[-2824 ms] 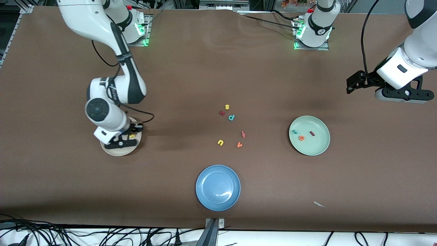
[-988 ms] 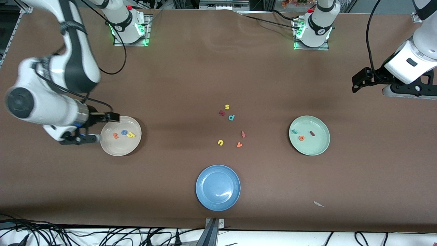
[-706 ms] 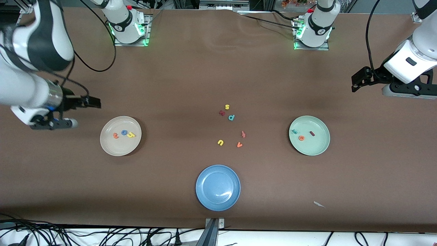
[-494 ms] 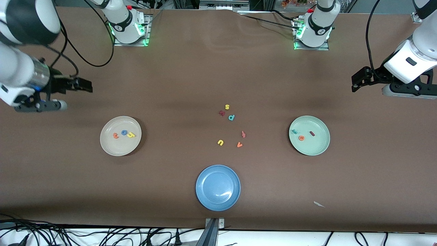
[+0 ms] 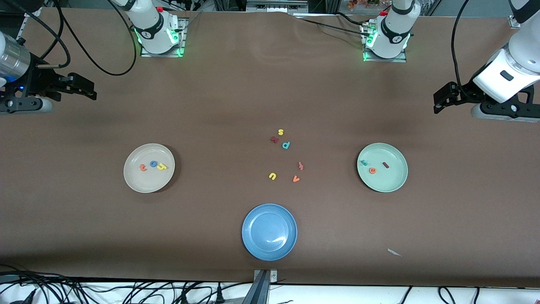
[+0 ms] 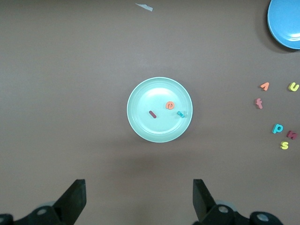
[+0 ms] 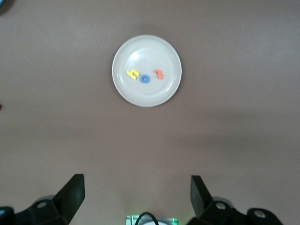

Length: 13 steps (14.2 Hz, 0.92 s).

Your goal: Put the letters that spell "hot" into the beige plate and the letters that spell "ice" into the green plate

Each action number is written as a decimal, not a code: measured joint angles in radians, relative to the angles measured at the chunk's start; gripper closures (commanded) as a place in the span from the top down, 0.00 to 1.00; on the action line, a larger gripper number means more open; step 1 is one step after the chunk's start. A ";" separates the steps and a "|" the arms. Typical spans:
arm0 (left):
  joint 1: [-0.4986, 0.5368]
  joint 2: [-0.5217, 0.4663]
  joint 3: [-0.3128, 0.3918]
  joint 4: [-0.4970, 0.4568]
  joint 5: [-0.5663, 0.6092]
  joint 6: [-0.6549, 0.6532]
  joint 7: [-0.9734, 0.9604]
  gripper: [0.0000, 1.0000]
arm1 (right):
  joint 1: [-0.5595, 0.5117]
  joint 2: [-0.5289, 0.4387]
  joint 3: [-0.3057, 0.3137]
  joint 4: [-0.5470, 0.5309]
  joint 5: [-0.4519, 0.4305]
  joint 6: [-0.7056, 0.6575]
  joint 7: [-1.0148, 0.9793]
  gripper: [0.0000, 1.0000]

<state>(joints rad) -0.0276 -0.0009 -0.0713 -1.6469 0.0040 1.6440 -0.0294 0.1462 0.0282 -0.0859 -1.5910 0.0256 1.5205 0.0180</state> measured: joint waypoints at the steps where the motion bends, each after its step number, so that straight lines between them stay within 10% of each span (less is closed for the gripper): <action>1: 0.000 0.000 0.000 0.000 0.000 0.000 0.000 1.00 | 0.000 0.002 0.001 0.000 0.000 0.007 0.000 1.00; 13: 0.001 0.000 0.001 0.000 0.000 0.000 0.000 1.00 | 0.000 0.031 0.001 0.011 -0.006 0.051 0.012 1.00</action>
<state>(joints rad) -0.0268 -0.0007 -0.0704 -1.6466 0.0040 1.6440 -0.0294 0.1463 0.0590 -0.0849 -1.5799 0.0197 1.5715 0.0298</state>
